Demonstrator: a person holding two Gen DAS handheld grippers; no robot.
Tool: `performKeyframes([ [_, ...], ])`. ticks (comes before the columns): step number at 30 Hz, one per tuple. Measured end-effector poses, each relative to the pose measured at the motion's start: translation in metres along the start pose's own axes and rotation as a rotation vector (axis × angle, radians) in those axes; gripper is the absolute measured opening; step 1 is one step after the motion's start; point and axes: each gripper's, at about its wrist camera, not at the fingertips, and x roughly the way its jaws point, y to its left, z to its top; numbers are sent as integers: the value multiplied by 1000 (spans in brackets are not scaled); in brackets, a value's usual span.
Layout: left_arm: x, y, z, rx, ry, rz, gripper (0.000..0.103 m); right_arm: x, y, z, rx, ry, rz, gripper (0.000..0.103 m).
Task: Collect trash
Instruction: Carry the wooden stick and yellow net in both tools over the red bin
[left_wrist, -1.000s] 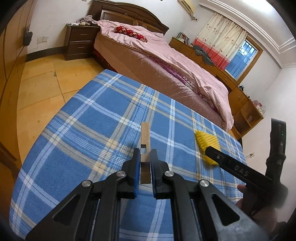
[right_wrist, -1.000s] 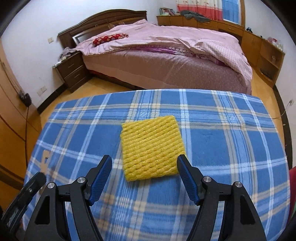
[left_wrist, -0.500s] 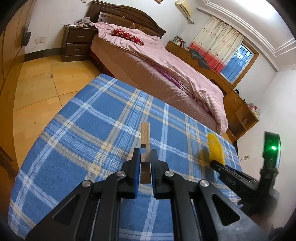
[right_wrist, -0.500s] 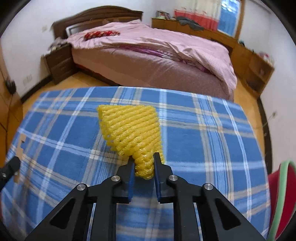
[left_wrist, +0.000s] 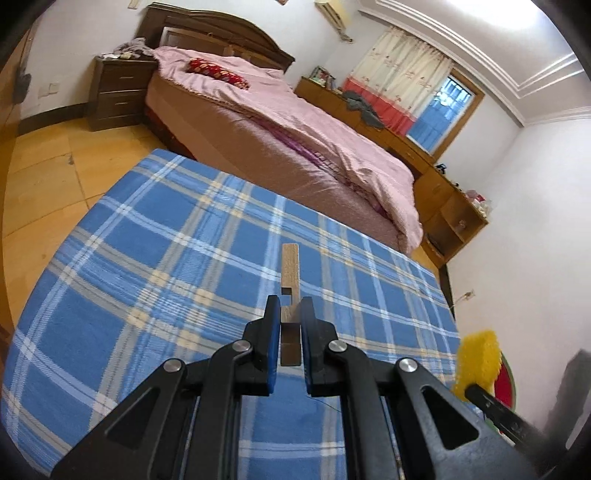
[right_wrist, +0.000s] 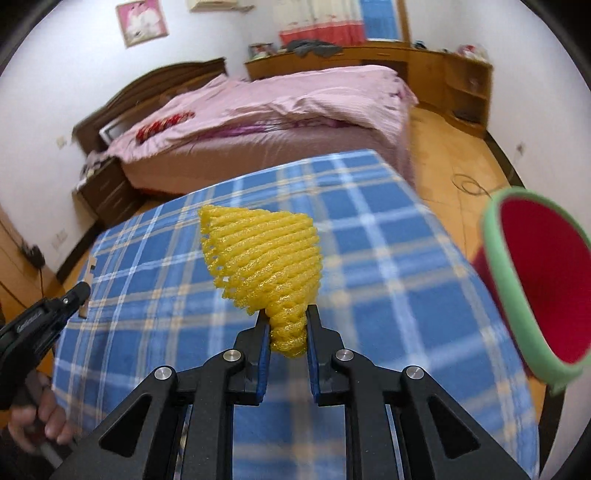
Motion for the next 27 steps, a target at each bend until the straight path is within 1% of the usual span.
performKeyframes([
  [3, -3, -8, -1, 19, 3, -39, 10, -19, -21, -7, 35, -18, -4, 17],
  [7, -7, -21, -4, 64, -4, -53, 10, -47, -52, -18, 91, -61, -14, 17],
  [13, -19, -41, -11, 100, -3, -58, 10, -66, -91, -27, 170, -104, -25, 17],
  [17, -23, -60, -18, 113, 20, -84, 10, -76, -114, -32, 208, -126, -25, 17],
  [21, -26, -92, -25, 170, 54, -129, 10, -85, -138, -35, 253, -152, -23, 17],
  [27, -22, -139, -35, 220, 106, -201, 10, -99, -172, -39, 305, -197, -73, 17],
])
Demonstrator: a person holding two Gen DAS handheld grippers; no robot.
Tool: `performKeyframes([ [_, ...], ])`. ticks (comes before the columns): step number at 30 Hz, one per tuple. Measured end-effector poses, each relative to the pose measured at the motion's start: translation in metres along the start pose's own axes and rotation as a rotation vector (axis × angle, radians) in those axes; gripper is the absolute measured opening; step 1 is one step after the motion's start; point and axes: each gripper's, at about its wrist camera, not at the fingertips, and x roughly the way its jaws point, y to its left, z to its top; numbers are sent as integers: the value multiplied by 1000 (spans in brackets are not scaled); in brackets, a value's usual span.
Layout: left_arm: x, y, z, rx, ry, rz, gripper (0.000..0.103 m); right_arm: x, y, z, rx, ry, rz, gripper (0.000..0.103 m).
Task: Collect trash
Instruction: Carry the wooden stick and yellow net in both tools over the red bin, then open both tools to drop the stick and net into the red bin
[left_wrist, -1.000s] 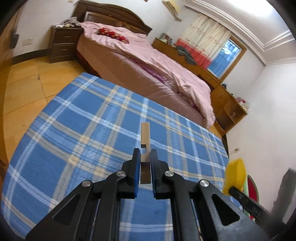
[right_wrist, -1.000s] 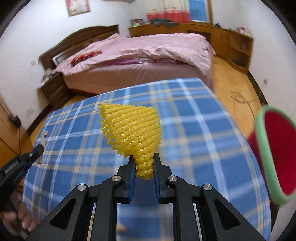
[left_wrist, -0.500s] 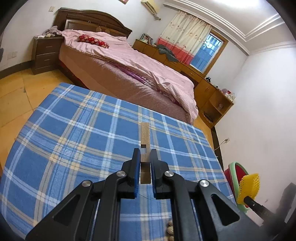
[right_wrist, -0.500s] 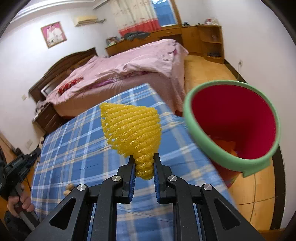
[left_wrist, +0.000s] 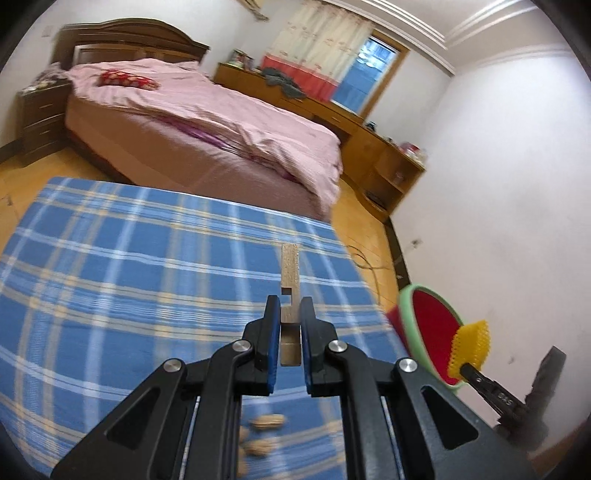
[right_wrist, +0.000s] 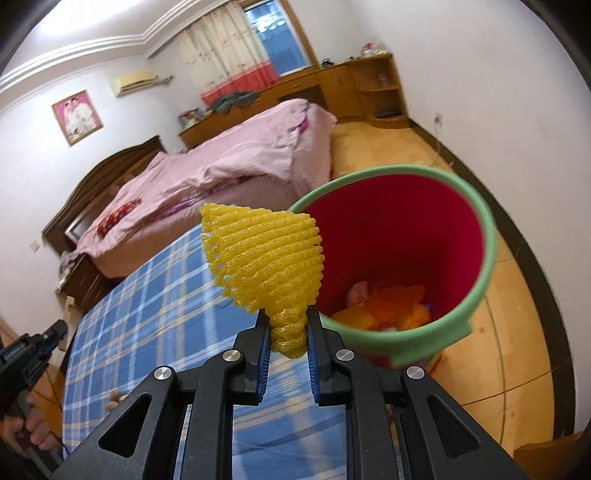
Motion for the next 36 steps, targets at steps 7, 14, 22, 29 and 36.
performKeyframes([
  [7, 37, -54, -3, 47, 76, -67, 10, -2, -40, 6, 68, -24, -11, 18],
  [14, 82, -121, -14, 149, 147, -144, 10, -4, -74, 12, 118, -41, -16, 18],
  [22, 128, -172, -35, 219, 220, -221, 9, 4, -86, 15, 120, -46, -41, 19],
  [29, 157, -198, -48, 249, 259, -239, 9, 14, -95, 13, 129, -28, -35, 20],
  [36, 171, -206, -55, 249, 281, -191, 24, 22, -103, 17, 141, -19, -5, 34],
])
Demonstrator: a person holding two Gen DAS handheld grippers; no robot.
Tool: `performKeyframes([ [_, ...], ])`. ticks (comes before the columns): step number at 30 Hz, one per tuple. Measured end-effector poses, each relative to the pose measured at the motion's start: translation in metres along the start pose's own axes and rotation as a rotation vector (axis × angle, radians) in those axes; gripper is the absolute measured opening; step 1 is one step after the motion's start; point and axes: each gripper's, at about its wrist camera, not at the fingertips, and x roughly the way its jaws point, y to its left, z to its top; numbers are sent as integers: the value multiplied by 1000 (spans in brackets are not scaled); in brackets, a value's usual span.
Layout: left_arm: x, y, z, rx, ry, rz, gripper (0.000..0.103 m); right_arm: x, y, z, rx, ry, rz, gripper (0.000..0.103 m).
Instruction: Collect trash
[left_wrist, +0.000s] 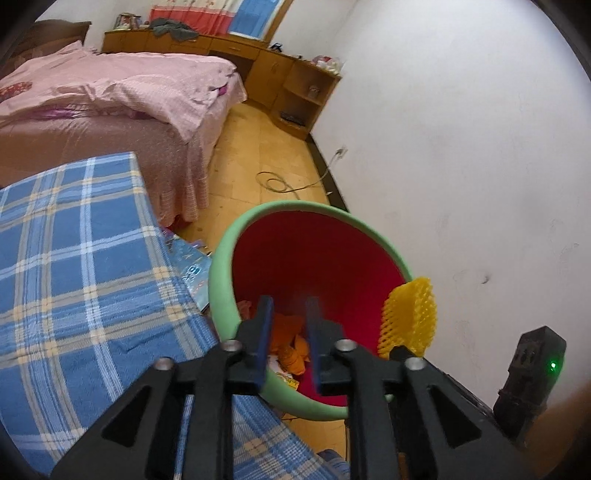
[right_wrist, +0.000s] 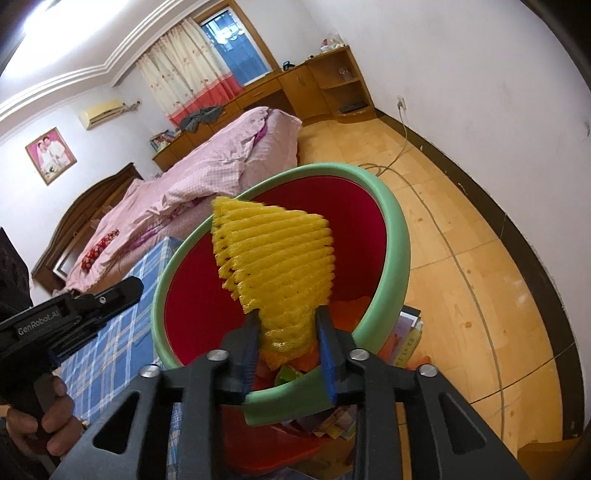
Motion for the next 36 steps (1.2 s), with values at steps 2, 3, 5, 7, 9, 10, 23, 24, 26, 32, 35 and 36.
performKeyframes([
  [2, -2, -2, 0, -6, 3, 23, 28, 2, 0, -1, 2, 9, 9, 38],
  [3, -3, -1, -1, -7, 2, 29, 29, 2, 1, -1, -1, 6, 12, 40],
  [5, -9, 3, -2, -11, -1, 58, 32, 1, 2, 0, -3, 6, 24, 52],
  [7, -16, 5, -3, -15, -2, 95, 32, -1, 4, -1, 2, 6, 44, 61],
  [9, -21, 8, -5, -18, 0, 114, 32, -5, 6, -1, 9, 1, 51, 64],
  [10, -26, 9, -6, -20, 2, 120, 32, -6, 7, -1, 10, 2, 52, 64],
  [23, -101, 27, -34, -33, -49, 230, 39, -45, 57, -12, -93, 9, 141, 72],
  [24, -108, 30, -37, -37, -55, 249, 39, -46, 62, -15, -102, 18, 151, 73],
  [26, -121, 34, -42, -41, -69, 273, 40, -48, 73, -21, -120, 33, 171, 73],
  [32, -167, 51, -66, -65, -109, 352, 42, -63, 103, -40, -179, 45, 232, 73],
  [35, -187, 58, -78, -74, -129, 377, 46, -72, 120, -50, -213, 40, 248, 76],
  [36, -194, 60, -83, -73, -133, 388, 47, -74, 123, -53, -224, 38, 251, 76],
])
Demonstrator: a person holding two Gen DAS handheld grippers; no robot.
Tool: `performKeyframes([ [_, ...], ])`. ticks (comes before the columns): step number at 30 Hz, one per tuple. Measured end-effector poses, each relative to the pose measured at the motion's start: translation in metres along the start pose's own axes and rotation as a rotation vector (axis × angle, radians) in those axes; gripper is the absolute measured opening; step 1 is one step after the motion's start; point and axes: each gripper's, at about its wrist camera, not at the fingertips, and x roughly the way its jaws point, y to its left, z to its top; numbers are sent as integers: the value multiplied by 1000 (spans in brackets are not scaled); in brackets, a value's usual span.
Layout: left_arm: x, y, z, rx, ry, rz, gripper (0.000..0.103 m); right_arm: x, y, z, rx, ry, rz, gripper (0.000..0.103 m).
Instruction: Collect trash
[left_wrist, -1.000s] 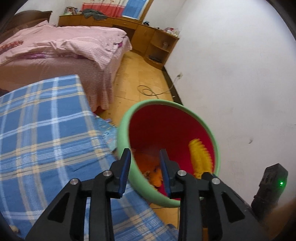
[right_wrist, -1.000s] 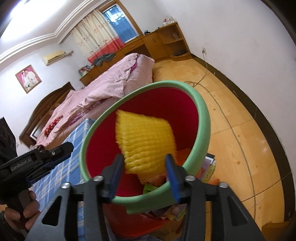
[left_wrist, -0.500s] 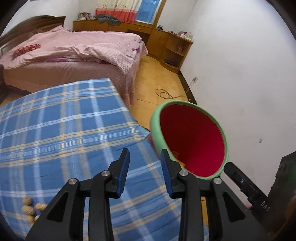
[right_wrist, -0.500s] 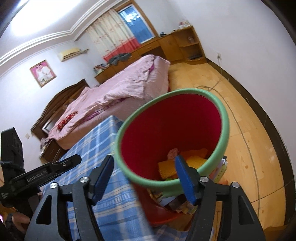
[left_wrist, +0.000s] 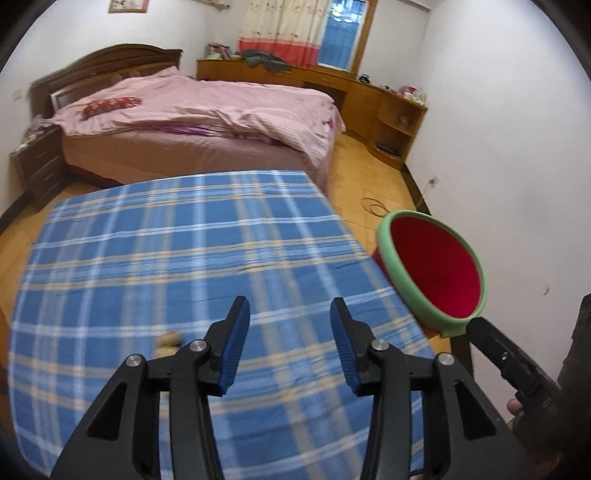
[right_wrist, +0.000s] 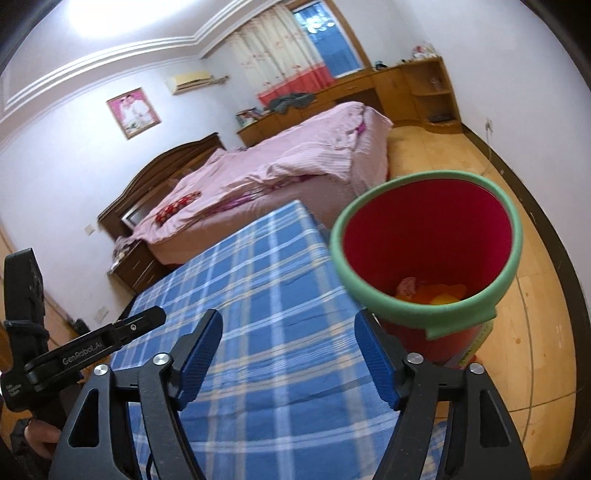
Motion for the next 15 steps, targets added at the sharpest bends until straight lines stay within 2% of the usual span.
performKeyframes([
  [4, -20, 19, -12, -4, -13, 32, 47, -1, 24, -12, -59, 4, 12, 76],
  [9, -39, 39, -25, -33, -35, 66, 48, -6, 45, -26, -114, -47, -16, 76],
  [11, -47, 47, -31, -48, -51, 82, 48, -7, 53, -29, -141, -70, -23, 83],
  [15, -59, 58, -42, -61, -83, 128, 48, -6, 68, -37, -180, -74, -10, 83],
])
